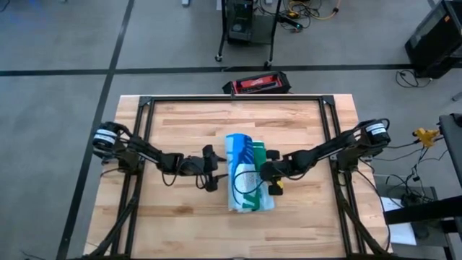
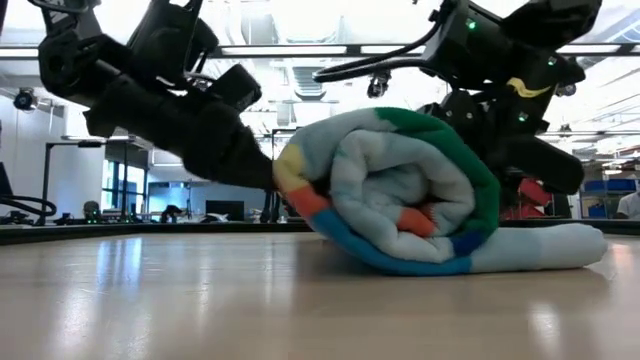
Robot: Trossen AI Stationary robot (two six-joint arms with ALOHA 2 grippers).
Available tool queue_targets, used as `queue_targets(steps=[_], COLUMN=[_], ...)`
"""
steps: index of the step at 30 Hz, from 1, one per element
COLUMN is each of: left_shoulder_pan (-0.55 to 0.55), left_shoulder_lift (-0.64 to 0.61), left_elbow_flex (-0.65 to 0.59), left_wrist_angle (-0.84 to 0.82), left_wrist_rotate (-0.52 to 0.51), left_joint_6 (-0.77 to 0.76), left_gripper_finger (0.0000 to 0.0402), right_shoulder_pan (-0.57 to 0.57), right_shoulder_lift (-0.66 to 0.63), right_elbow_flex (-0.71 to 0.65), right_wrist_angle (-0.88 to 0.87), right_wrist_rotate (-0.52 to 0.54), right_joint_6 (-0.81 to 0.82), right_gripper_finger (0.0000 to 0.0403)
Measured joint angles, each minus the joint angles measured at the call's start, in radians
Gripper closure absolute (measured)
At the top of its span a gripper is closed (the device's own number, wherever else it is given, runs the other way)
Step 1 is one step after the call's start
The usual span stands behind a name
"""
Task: Roll towel
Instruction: Roll the multi-color dinosaur print towel
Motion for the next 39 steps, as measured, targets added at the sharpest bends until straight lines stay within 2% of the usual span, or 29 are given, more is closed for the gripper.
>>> queue_targets(steps=[11,26,39], left_shoulder_pan=[0.001,0.016,0.063], left_shoulder_lift=[0.014,0.263,0.287], left_elbow_flex=[0.107,0.355,0.434], left_wrist_angle=[0.001,-0.017,-0.014], left_wrist_rotate=[0.001,0.0,0.025], left_joint_6=[0.092,0.2,0.211], left_gripper_finger=[0.0128,0.0128,0.0128], right_shoulder_pan=[0.0,0.005,0.016], right_shoulder_lift=[0.006,0.003,-0.023], right_elbow_flex=[0.007,0.009,0.009], right_wrist_angle=[0.023,0.034,0.03], right_wrist_rotate=[-0.009,0.028,0.045], right_joint_6=[-0.007,-0.022,-0.004], right_gripper_finger=[0.0403,0.0403,0.0403])
